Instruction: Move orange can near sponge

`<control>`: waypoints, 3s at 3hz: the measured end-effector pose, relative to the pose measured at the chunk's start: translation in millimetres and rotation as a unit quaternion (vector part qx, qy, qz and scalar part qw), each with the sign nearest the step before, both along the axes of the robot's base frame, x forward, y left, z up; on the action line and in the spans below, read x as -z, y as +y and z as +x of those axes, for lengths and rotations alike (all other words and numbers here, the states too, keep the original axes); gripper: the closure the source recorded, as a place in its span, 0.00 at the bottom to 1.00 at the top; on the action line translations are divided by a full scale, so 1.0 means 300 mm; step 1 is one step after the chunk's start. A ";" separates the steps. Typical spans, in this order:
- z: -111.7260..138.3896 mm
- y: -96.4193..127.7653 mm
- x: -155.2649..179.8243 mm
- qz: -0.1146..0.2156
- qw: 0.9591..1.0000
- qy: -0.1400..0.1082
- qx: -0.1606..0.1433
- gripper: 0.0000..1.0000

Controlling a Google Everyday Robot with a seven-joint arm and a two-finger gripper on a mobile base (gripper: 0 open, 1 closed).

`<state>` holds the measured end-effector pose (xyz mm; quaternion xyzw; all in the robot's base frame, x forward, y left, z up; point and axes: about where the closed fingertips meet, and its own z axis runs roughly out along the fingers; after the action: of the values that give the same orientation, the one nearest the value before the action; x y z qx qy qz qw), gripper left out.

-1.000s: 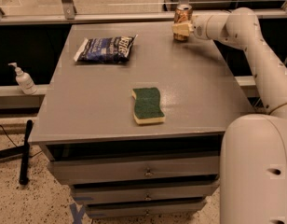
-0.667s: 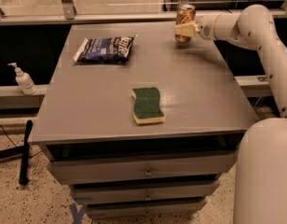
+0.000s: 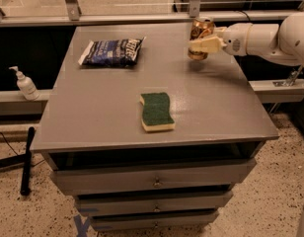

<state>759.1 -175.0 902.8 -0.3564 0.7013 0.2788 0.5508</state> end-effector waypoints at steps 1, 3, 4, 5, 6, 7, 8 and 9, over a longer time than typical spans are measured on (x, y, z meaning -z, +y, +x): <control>0.000 0.000 0.000 0.000 1.000 0.000 0.000 1.00; -0.205 0.074 -0.025 -0.007 0.997 -0.011 -0.071 1.00; -0.367 0.100 -0.035 -0.007 0.994 -0.013 -0.106 1.00; -0.510 0.147 -0.009 -0.009 0.989 -0.007 -0.146 1.00; -0.595 0.172 0.059 -0.009 0.984 0.004 -0.176 1.00; -0.654 0.207 0.121 -0.003 0.979 0.015 -0.202 1.00; -0.689 0.264 0.149 0.009 0.973 0.016 -0.229 1.00; -0.691 0.267 0.145 0.009 0.973 0.016 -0.230 0.82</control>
Offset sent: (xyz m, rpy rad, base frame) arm -0.0577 0.0228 0.0030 -0.0292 -0.0327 0.1609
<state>551.9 -95.0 859.4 -0.4988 0.6066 0.4101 0.4638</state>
